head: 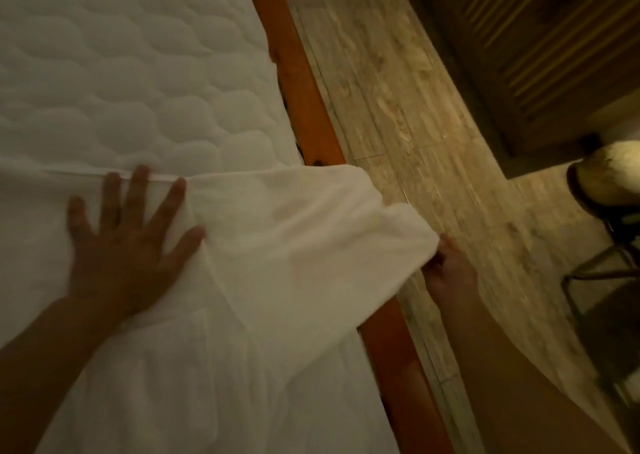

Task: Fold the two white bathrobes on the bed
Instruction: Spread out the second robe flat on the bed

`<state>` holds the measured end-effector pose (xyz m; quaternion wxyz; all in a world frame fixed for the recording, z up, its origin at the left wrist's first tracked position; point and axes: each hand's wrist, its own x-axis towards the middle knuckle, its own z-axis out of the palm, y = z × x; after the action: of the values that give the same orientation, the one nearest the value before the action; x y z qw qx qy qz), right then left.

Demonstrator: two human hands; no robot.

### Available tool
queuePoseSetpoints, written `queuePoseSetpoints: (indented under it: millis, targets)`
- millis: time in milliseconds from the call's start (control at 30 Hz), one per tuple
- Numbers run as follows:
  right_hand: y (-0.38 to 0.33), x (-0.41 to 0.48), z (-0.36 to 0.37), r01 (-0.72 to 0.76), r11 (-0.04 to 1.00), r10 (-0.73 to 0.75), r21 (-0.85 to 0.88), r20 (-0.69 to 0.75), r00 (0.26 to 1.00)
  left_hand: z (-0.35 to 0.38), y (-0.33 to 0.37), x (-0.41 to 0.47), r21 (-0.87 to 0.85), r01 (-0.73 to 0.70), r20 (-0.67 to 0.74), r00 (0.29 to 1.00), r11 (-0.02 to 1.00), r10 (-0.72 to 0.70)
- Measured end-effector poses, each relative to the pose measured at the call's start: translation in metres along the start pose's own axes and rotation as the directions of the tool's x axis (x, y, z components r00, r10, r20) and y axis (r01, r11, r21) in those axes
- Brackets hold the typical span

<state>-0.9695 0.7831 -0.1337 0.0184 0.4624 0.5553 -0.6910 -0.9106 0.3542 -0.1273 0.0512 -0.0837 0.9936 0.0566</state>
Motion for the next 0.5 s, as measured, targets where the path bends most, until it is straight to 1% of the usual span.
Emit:
queuePoseSetpoints:
  millis: [33,100,133,167,200,233,267,300,333,367,400,433,467,500]
  targets:
    - [0.0,0.011,-0.008,-0.04,0.995,0.036,-0.09,-0.054,0.998,-0.002,0.001,0.001,-0.006,-0.004,0.018,1.0,1.0,0.004]
    - [0.002,0.003,-0.003,-0.142,0.964,0.115,-0.224,-0.127,0.985,-0.007,0.003,0.001,0.007,0.008,0.067,0.998,1.0,-0.008]
    - [0.006,-0.002,0.003,-0.143,0.931,0.106,-0.334,-0.129,0.986,-0.008,0.003,0.0,0.014,0.02,0.076,0.997,1.0,-0.021]
    - [0.009,-0.013,0.012,-0.114,0.887,0.049,-0.447,-0.155,0.987,-0.009,0.002,0.002,0.019,0.021,0.094,0.995,1.0,-0.023]
    - [0.011,-0.027,0.021,-0.067,0.854,-0.031,-0.516,-0.179,0.983,-0.012,0.0,0.003,0.03,0.019,0.134,0.991,0.999,-0.023]
    - [0.011,-0.04,0.031,0.025,0.822,-0.156,-0.569,-0.183,0.971,-0.017,-0.001,0.006,0.022,0.018,0.194,0.981,1.0,-0.022]
    - [0.01,-0.053,0.04,0.17,0.755,-0.325,-0.633,-0.135,0.936,-0.022,-0.001,0.011,0.005,0.015,0.247,0.969,1.0,-0.015]
    - [0.012,-0.074,0.056,0.337,0.643,-0.481,-0.687,-0.02,0.876,-0.033,-0.006,0.011,-0.028,0.025,0.284,0.959,0.999,-0.016]
    - [0.015,-0.095,0.071,0.506,0.493,-0.599,-0.708,0.145,0.787,-0.042,-0.008,0.007,-0.071,0.027,0.3,0.954,0.997,-0.004]
    - [0.021,-0.121,0.089,0.642,0.305,-0.654,-0.704,0.335,0.678,-0.051,-0.013,-0.003,-0.108,0.018,0.263,0.965,0.994,0.011]
    - [0.029,-0.147,0.107,0.734,0.133,-0.648,-0.666,0.501,0.573,-0.058,-0.021,-0.02,-0.138,0.003,0.188,0.982,0.99,0.023]
    - [0.036,-0.171,0.121,0.79,-0.009,-0.607,-0.613,0.631,0.482,-0.061,-0.024,-0.04,-0.177,-0.012,0.079,0.997,0.984,0.026]
    - [0.052,-0.202,0.139,0.845,-0.092,-0.529,-0.526,0.745,0.406,-0.064,-0.041,-0.068,-0.202,-0.002,-0.042,0.999,0.979,-0.007]
    - [0.069,-0.233,0.155,0.887,-0.126,-0.435,-0.445,0.828,0.354,-0.065,-0.06,-0.097,-0.222,0.026,-0.143,0.988,0.975,-0.059]
